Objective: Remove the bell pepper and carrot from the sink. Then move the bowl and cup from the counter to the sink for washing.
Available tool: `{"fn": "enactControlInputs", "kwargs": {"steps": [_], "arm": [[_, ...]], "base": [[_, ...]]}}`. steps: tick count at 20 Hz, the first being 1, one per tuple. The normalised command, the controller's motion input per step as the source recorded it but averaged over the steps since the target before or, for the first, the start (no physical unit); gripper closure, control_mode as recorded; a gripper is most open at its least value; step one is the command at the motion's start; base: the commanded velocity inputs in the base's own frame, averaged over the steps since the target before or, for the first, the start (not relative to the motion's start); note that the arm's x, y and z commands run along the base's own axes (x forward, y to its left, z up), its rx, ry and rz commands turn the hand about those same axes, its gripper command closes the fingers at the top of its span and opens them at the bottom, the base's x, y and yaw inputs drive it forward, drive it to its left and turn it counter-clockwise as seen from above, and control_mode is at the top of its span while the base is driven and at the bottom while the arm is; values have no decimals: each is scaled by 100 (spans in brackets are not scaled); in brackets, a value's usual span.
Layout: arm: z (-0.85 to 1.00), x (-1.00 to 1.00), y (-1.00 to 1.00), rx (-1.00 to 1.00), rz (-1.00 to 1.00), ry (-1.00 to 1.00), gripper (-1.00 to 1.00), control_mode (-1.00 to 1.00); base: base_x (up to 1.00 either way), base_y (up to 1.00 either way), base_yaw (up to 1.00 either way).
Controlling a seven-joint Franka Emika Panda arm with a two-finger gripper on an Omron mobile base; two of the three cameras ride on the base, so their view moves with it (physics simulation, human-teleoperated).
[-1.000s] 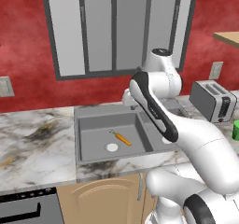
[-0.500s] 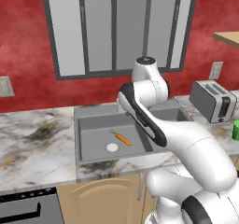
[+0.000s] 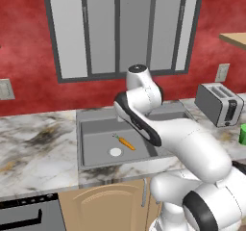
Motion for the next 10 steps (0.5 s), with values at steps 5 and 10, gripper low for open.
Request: {"fn": "enactControlInputs", "kwargs": {"steps": [5,10], "arm": [[-29,23,6,0,4,2,-100,-100],[-28,18,0,1,8,2,-100,-100]], "base": [[0,0,0],[0,0,0]]}}
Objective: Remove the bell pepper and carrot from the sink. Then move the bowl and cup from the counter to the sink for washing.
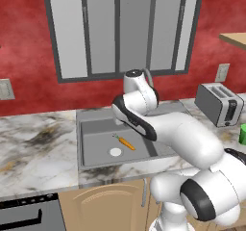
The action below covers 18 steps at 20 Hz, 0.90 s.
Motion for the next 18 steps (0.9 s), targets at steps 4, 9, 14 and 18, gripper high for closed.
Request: {"fn": "enactControlInputs", "kwargs": {"steps": [4,9,14,18], "arm": [[-34,12,0,0,7,1,-100,-100],[-35,13,0,0,2,2,-100,-100],[-35,16,-1,0,0,4,-100,-100],[-33,14,-4,5,0,4,-100,-100]], "base": [[0,0,0],[0,0,0],[0,0,0],[0,0,0]]}}
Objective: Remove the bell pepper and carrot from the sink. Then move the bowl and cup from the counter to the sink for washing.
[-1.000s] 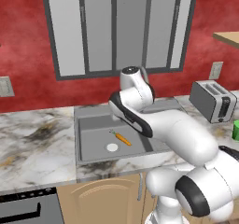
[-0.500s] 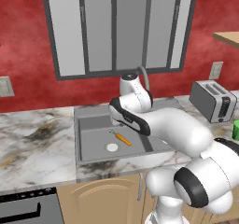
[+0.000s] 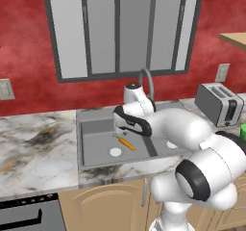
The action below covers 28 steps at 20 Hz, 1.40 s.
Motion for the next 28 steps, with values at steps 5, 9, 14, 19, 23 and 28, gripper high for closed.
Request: {"fn": "enactControlInputs", "kwargs": {"steps": [5,9,14,19,23,28], "arm": [[-32,14,0,2,0,2,-100,-100],[-30,13,0,0,0,0,-100,-100],[-29,11,0,-1,0,0,-100,-100],[-27,10,0,0,0,0,-100,-100],[-28,15,0,0,0,2,-100,-100],[-26,17,0,0,0,3,-100,-100]], "base": [[0,0,0],[0,0,0],[0,0,0],[0,0,0],[0,0,0],[0,0,0]]}}
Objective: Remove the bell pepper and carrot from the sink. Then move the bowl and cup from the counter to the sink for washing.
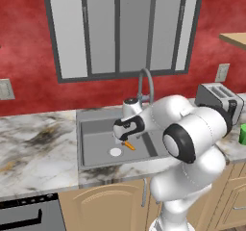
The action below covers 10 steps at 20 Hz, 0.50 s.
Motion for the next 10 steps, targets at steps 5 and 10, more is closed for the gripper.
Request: {"fn": "enactControlInputs", "kwargs": {"steps": [5,10], "arm": [[-23,17,0,0,0,2,-100,-100],[-20,19,0,0,0,1,-100,-100]], "base": [[0,0,0],[0,0,0]]}}
